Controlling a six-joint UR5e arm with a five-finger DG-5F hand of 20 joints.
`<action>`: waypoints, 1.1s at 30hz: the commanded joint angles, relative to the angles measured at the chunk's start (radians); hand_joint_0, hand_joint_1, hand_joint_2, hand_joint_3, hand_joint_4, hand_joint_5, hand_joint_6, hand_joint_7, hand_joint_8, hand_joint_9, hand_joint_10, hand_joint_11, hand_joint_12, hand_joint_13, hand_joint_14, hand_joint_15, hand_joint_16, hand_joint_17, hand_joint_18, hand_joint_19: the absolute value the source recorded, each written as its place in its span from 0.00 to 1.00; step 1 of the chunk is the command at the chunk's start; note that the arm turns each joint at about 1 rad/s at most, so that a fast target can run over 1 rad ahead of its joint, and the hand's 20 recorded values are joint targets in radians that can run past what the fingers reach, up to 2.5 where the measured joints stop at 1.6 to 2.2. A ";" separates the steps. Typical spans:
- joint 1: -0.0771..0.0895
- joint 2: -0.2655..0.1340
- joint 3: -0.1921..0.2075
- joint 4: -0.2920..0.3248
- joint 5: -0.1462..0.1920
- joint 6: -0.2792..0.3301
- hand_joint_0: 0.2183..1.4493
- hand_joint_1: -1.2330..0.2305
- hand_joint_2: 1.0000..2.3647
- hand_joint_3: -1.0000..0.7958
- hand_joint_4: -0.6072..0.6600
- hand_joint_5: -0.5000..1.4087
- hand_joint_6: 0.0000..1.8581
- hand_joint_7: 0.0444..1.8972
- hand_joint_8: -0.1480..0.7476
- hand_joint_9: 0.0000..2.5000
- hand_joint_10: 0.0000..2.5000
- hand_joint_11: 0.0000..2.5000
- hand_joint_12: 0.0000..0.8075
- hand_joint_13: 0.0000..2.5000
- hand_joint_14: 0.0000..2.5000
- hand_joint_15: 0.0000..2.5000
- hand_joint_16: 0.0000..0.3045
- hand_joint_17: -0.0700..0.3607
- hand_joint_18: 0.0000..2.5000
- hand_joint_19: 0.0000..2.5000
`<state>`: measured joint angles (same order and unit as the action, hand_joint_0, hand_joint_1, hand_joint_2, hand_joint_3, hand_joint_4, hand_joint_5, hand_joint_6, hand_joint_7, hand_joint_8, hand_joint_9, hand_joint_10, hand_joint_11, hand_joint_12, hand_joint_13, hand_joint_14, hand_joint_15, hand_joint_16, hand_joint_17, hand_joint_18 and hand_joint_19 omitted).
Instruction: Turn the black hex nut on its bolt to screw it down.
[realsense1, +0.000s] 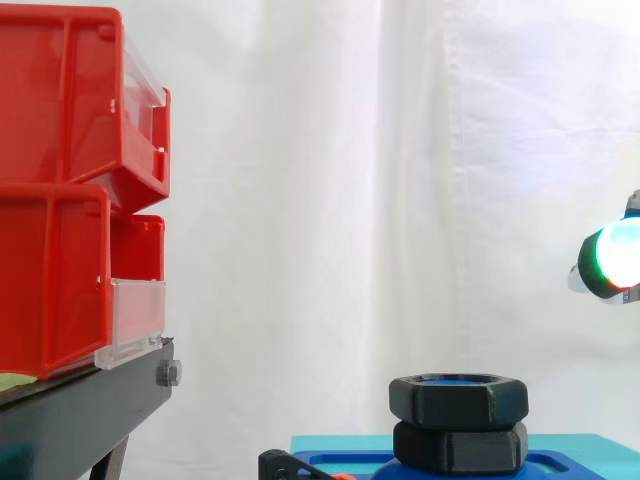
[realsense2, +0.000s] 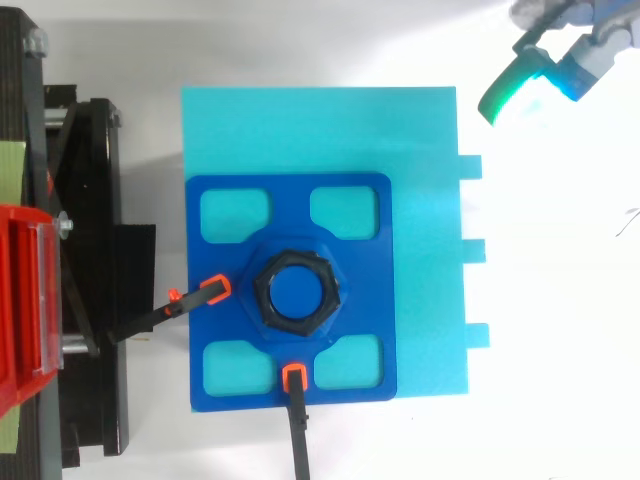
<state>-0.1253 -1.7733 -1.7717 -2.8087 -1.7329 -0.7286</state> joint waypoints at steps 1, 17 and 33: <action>0.000 0.000 0.000 -0.002 0.001 0.000 0.19 0.55 0.00 0.28 0.49 0.10 0.27 0.29 0.41 0.07 0.00 0.00 0.36 0.00 0.00 0.00 0.15 0.41 0.00 0.01; 0.000 0.000 0.000 0.000 0.001 0.000 0.18 0.59 0.00 0.28 0.52 0.11 0.27 0.29 0.49 0.08 0.00 0.00 0.40 0.00 0.00 0.00 0.16 0.42 0.00 0.03; 0.000 0.000 0.000 0.000 0.001 0.000 0.17 0.60 0.00 0.28 0.51 0.10 0.27 0.30 0.39 0.07 0.00 0.00 0.40 0.00 0.00 0.00 0.17 0.43 0.00 0.04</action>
<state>-0.1254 -1.7733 -1.7717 -2.8087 -1.7324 -0.7287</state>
